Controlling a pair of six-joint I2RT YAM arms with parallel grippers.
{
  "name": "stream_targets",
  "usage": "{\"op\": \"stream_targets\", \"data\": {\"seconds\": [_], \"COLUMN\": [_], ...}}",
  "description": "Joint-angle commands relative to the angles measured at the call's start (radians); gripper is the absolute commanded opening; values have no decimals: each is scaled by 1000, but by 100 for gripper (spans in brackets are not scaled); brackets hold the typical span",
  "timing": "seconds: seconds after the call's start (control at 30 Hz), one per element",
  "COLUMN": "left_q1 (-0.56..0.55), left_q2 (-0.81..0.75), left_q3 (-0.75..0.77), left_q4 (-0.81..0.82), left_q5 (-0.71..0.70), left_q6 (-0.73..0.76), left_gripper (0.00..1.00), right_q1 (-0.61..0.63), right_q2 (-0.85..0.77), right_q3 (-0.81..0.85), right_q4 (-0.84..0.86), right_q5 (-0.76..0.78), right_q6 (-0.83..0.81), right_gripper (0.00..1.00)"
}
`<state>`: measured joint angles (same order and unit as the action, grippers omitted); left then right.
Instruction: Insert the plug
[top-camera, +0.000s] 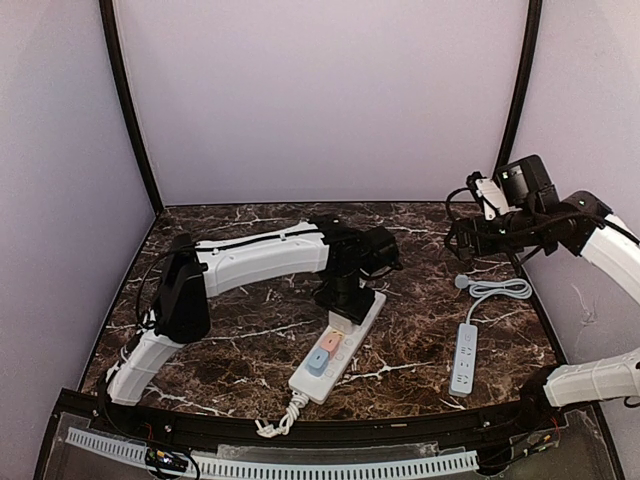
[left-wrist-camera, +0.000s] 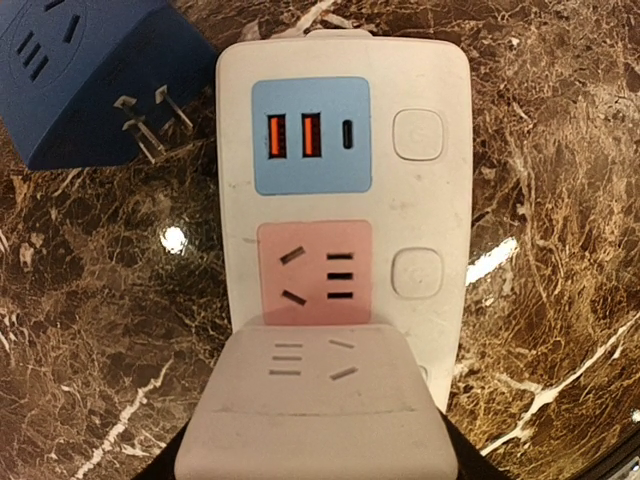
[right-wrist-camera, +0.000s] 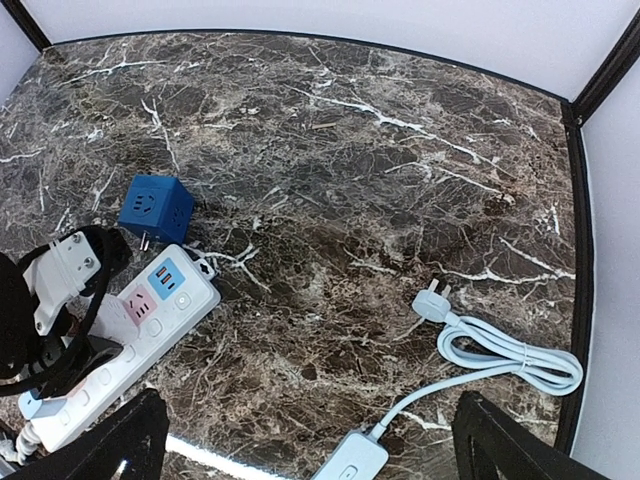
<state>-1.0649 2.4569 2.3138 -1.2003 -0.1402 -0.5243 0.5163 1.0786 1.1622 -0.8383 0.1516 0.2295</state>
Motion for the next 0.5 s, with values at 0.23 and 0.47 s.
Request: {"op": "stream_targets", "data": {"seconds": [0.23,0.47], "left_q1": [112,174], "left_q2": [-108,-193], "left_q3": [-485,-617], "left_q4": [38,70], "left_q5": [-92,-110], "left_q6": [54,92], "left_gripper": [1,1], "right_q1": [-6,-6], "right_q2": [-43,-85], "right_q3": [6,-10], "right_q4": [-45,-72], "right_q5": [0,4], "right_q6": [94,131], "right_gripper": [99,99]}}
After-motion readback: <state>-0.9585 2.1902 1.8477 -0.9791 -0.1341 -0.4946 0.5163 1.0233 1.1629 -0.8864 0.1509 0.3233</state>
